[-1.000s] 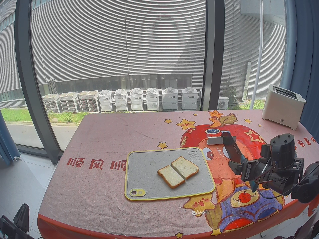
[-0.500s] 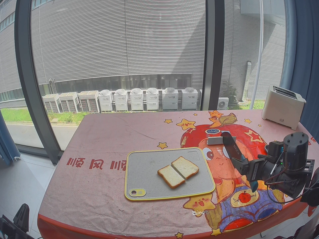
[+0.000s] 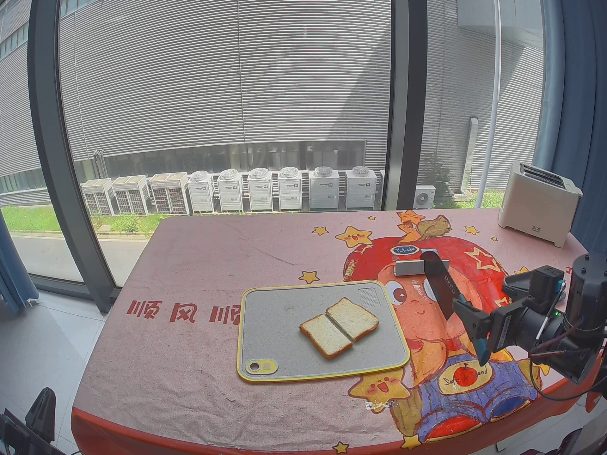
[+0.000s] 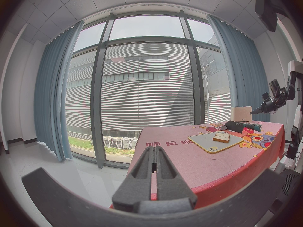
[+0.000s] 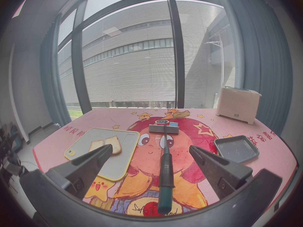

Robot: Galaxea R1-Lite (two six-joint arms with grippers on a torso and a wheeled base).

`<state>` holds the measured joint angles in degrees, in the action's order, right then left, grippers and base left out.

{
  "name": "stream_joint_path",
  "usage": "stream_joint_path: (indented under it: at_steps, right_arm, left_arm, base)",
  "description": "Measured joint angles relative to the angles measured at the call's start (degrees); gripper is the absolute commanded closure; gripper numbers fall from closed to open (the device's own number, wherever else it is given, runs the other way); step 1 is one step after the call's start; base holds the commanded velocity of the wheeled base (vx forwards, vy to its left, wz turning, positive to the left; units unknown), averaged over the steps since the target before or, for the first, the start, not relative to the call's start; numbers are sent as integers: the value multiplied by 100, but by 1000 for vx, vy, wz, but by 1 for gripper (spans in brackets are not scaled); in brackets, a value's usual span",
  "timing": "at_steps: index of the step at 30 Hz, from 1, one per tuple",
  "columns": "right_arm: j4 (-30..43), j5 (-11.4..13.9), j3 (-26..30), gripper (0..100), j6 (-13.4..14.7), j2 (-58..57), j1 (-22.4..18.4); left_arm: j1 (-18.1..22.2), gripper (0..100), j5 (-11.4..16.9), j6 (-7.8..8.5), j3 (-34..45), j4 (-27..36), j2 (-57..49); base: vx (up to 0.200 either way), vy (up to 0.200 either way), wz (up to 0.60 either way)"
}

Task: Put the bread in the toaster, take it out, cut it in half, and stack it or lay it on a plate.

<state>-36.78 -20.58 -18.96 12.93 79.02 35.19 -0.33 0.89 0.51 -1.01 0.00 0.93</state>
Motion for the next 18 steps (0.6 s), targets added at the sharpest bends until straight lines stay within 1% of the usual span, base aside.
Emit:
stream_joint_path:
  at_steps: [2,4,10,15,18]
  right_arm:
    - [9,9,72,0,-133,-113,135]
    - [9,6,110,0,-188,-187,234]
    - [24,28,234,0,-286,-510,645]
    - [-22,71,369,0,-405,-664,905]
    - [-26,73,402,0,-412,-717,1042]
  left_arm:
    - [0,100,0,2,0,0,0]
    - [0,100,0,0,0,0,0]
    - [0,100,0,2,0,0,0]
    - [-5,100,-2,2,0,0,0]
    - [-5,100,0,2,0,0,0]
  base:
    - [0,0,0]
    - [0,0,0]
    - [0,0,0]
    - [0,0,0]
    - [0,0,0]
